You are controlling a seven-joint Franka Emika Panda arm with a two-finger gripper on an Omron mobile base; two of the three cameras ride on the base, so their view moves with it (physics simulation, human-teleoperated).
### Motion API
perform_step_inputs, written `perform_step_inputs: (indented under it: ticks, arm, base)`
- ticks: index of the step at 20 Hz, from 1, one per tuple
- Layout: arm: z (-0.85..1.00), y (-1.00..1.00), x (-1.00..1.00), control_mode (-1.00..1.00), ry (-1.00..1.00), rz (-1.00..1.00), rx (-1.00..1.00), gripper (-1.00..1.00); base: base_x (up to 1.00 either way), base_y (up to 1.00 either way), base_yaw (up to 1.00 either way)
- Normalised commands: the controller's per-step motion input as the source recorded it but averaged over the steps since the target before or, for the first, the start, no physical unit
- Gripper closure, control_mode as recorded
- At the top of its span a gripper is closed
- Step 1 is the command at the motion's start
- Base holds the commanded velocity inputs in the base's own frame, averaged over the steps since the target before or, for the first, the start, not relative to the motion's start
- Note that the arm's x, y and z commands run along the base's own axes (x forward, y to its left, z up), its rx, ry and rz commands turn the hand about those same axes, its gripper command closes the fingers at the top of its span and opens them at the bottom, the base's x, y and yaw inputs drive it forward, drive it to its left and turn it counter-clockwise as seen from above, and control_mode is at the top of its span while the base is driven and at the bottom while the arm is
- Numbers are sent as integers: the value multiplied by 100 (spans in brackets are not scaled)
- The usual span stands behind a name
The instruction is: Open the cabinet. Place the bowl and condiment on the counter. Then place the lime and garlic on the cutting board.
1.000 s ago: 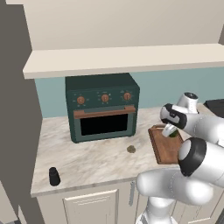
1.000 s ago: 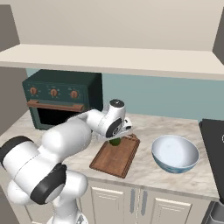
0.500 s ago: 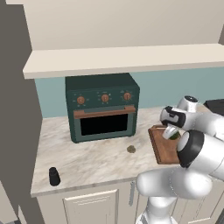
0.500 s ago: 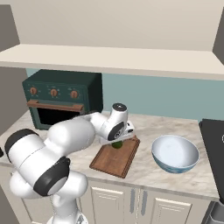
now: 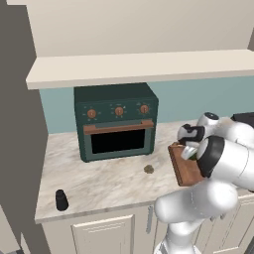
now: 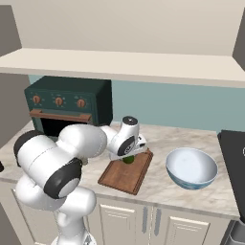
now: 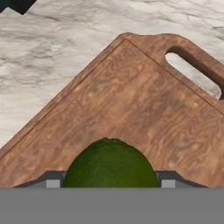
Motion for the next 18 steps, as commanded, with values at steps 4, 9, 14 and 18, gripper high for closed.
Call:
perform_step_inputs:
  ticks: [4, 9, 14, 18]
  arm:
    - [-5, 0, 22, -100, 0, 0, 0, 100]
    - [-14, -3, 4, -100, 0, 0, 0, 100]
    - [-17, -7, 0, -100, 0, 0, 0, 100]
    - [-14, -5, 0, -100, 0, 0, 0, 100]
  base:
    - [0, 0, 0]
    - [0, 0, 0]
    - [0, 0, 0]
    - [0, 0, 0]
